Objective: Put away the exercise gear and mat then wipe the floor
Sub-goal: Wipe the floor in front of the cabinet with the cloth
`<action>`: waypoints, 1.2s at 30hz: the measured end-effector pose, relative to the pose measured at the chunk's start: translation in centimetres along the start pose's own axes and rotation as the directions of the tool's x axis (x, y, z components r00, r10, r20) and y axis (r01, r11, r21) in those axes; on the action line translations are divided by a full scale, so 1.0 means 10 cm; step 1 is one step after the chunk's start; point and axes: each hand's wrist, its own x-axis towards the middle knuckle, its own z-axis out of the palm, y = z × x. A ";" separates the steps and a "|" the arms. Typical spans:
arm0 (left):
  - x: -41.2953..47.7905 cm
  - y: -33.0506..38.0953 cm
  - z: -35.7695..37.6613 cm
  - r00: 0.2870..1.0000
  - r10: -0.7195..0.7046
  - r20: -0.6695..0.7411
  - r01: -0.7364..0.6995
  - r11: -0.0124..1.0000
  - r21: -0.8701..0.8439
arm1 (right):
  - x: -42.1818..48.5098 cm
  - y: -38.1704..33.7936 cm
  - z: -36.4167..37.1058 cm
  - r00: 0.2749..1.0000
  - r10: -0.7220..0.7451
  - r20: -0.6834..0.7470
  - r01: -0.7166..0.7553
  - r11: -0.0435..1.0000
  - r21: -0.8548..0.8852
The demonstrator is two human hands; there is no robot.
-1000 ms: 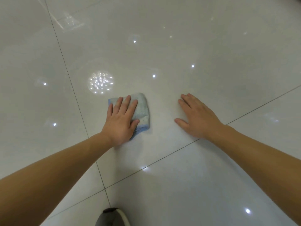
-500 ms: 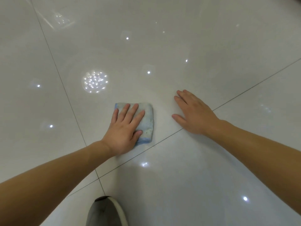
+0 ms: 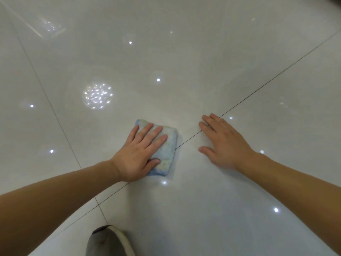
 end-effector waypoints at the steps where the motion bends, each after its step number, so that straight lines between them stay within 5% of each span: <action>1: 0.01 0.00 -0.01 1.000 -0.003 0.005 0.003 1.000 -0.001 | 0.00 -0.02 0.02 1.000 0.005 -0.015 -0.005 1.000 0.003; 19: 0.01 -0.03 0.03 0.998 0.031 0.049 -0.033 0.999 0.031 | 0.01 0.00 0.06 1.000 0.021 0.016 -0.021 0.999 0.030; 36: 0.16 -0.17 -0.06 0.977 0.133 0.167 -0.144 0.988 0.053 | -0.03 -0.24 -0.17 0.964 0.229 0.132 -0.234 0.972 0.022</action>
